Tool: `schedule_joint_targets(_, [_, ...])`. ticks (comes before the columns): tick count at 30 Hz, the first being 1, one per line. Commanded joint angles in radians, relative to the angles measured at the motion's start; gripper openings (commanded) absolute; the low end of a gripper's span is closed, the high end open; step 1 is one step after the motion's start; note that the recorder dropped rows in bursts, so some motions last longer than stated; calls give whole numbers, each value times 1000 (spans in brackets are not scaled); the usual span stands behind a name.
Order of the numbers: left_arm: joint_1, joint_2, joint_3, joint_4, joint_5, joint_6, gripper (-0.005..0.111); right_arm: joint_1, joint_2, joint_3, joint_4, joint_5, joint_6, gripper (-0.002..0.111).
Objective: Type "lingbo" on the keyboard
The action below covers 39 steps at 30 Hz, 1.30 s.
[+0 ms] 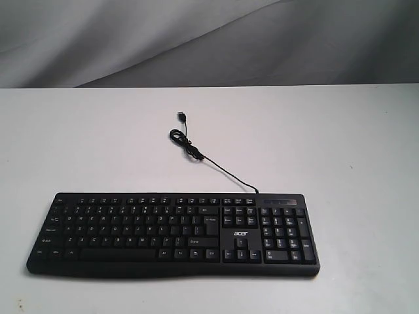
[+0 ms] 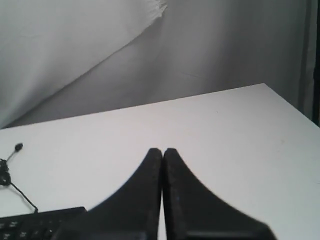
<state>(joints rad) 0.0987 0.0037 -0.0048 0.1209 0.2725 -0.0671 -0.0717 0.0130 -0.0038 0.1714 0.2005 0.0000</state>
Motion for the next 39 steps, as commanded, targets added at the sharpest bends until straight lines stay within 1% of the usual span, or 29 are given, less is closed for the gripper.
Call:
schedule_joint_targets(1, [1,-4,5,-4,-7,-2,1,-8,-13,4,-118,65,0,0])
schedule_joint_targets(5, [1,-4,5,-4,-7,-2,1,-8,-13,4,-123,132,0,0])
schedule_joint_targets(39, [1,-4,5,-4,-7,-2,1,-8,-13,4,-128,132,0,0])
